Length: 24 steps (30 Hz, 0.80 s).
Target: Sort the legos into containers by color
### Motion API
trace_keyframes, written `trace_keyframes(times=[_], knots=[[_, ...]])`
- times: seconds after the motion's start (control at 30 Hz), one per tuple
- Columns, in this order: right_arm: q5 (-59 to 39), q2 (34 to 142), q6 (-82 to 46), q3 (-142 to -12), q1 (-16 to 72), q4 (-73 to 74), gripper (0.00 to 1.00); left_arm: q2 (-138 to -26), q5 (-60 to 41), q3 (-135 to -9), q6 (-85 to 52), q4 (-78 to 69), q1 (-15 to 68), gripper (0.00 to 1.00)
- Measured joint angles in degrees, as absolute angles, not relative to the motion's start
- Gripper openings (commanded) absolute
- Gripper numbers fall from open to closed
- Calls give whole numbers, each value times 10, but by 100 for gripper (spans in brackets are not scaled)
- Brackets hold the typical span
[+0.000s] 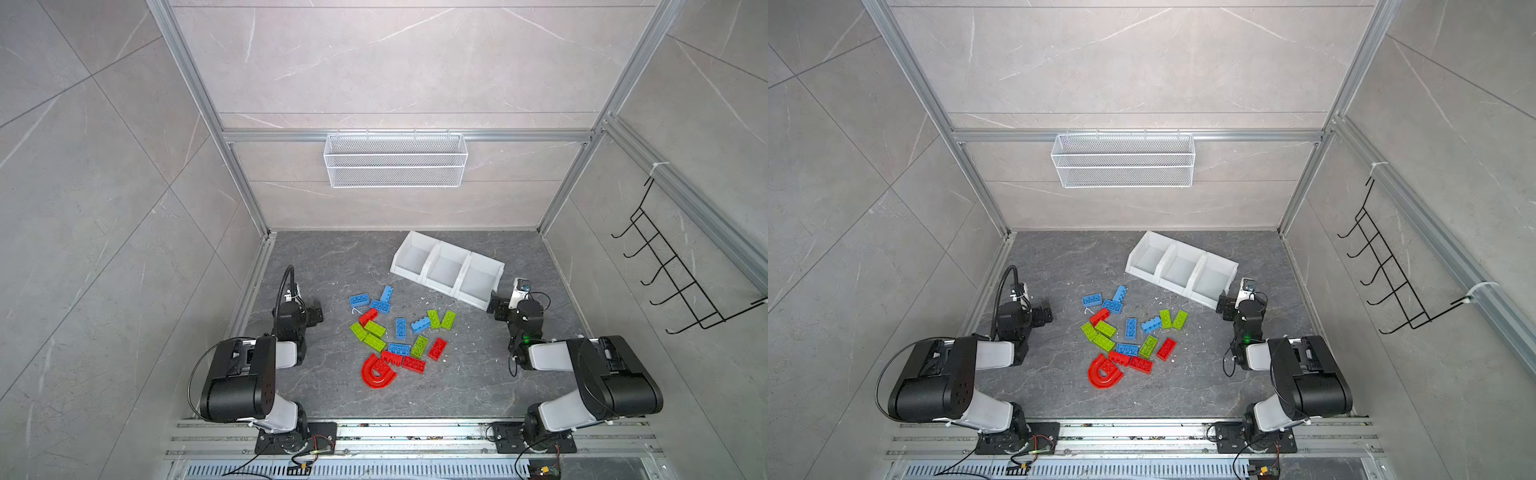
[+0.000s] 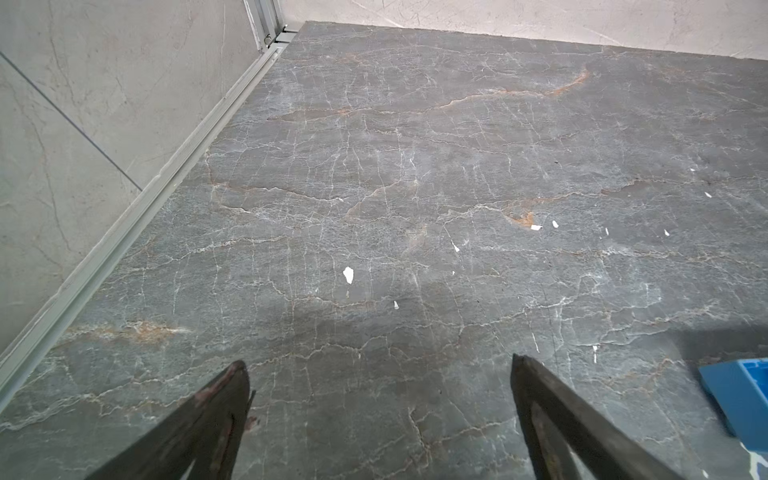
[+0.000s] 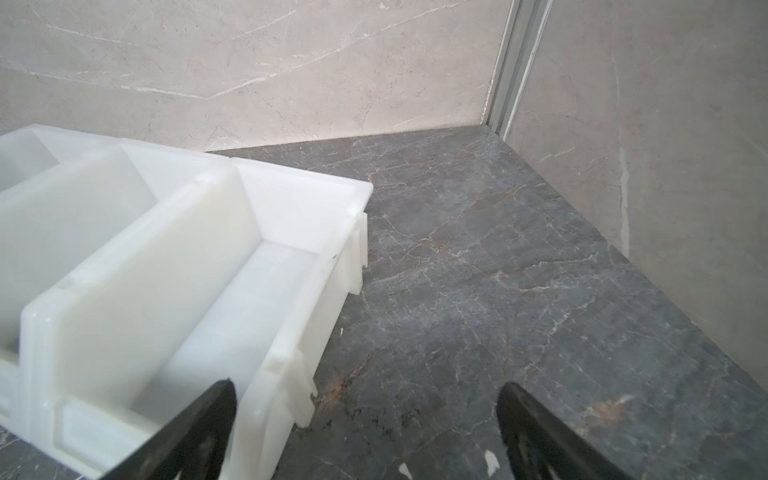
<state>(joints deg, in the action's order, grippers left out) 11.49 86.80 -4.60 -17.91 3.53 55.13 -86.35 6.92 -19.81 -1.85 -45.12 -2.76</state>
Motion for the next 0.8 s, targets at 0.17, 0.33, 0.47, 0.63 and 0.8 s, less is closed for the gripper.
trace_keyframes(times=[0.17,0.33,0.47,0.63,0.8], knots=[[115,868,-46,-179,35,551,100,-863,69,-198,-18,-451,-28,100],[115,868,-46,-179,35,551,100,-863,69,-198,-18,-451,-28,100],[115,868,-46,-179,35,551,100,-863,69,-198,-18,-451,-28,100],[115,868,-45,-179,35,551,100,-863,69,-198,-18,-451,-28,100],[106,868,-40,-183,35,544,100,-863,69,-198,-18,-451,-28,100]])
